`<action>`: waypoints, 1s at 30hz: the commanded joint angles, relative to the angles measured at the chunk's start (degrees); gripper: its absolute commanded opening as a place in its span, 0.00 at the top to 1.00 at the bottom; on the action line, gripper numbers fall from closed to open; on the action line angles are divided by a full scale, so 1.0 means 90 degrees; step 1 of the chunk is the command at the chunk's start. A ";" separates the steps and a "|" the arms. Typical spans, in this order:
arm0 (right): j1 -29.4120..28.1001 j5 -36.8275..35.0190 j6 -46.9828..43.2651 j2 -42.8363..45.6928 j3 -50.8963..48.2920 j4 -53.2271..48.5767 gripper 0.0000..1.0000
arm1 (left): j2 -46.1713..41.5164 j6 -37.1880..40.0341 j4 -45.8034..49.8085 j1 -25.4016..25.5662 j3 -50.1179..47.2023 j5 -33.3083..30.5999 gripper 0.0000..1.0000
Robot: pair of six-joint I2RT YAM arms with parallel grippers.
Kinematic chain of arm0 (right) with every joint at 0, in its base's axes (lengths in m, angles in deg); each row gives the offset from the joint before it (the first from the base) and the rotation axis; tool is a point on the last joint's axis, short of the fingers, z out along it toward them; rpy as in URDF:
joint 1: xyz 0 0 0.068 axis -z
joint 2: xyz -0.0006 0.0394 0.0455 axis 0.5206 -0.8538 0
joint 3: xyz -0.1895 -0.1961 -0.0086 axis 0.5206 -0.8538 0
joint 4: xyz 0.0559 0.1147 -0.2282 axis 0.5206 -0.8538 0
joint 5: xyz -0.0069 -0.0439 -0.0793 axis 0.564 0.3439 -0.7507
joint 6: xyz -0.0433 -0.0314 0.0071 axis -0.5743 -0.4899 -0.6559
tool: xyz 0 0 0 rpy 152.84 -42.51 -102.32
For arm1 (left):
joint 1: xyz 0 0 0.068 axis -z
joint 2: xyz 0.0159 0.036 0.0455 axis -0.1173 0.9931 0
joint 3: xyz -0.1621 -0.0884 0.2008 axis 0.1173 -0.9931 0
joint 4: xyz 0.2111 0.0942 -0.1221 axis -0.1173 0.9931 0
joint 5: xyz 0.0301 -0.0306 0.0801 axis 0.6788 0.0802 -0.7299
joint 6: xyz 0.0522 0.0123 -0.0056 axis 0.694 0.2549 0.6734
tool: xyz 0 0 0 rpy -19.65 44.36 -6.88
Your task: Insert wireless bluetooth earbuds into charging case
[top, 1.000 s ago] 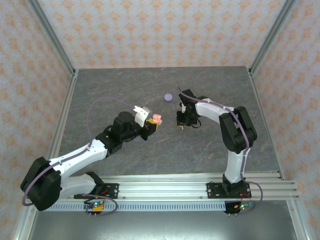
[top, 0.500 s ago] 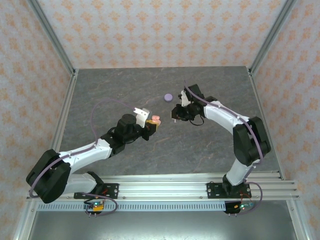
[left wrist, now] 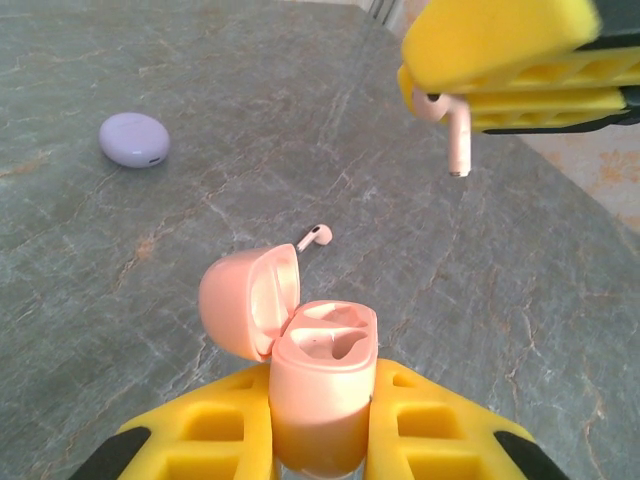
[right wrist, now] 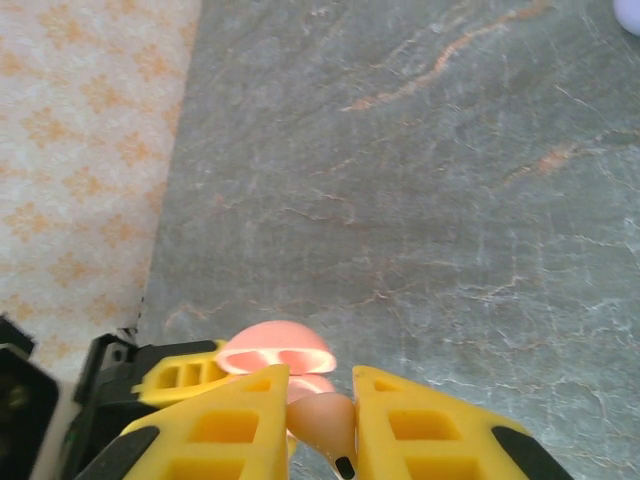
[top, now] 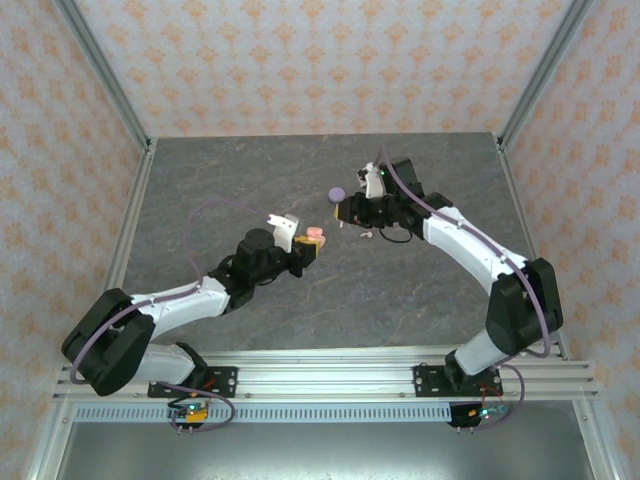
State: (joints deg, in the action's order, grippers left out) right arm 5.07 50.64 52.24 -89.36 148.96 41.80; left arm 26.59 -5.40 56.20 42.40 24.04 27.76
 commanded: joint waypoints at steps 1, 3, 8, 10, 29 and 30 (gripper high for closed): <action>-0.0141 0.0080 0.0142 0.0335 0.0056 0.0325 0.80 | 0.0069 -0.0321 -0.0921 0.0052 -0.0154 0.0160 0.85; -0.0227 0.0021 0.0160 0.0414 0.0078 0.0362 0.80 | 0.0100 -0.0428 -0.1168 0.0058 -0.0186 0.0252 0.85; -0.0480 -0.0129 0.0067 0.0536 0.0185 0.0363 0.80 | 0.0079 -0.0599 -0.1664 0.0053 -0.0238 0.0433 0.85; -0.0570 -0.0214 0.0068 0.0561 0.0219 0.0355 0.80 | 0.0015 -0.0611 -0.1780 0.0057 -0.0244 0.0504 0.85; -0.0758 -0.0191 0.0132 0.0615 0.0244 0.0585 0.79 | -0.0231 -0.0658 -0.1610 0.0062 -0.0078 0.0750 0.85; -0.0765 -0.0196 0.0137 0.0616 0.0235 0.0589 0.79 | -0.0229 -0.0682 -0.1624 0.0067 -0.0066 0.0739 0.85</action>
State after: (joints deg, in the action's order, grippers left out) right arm -1.34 49.68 53.09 -85.32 149.64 45.21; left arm 26.59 -10.76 43.55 42.66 22.58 33.68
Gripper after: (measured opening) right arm 0.206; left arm 0.186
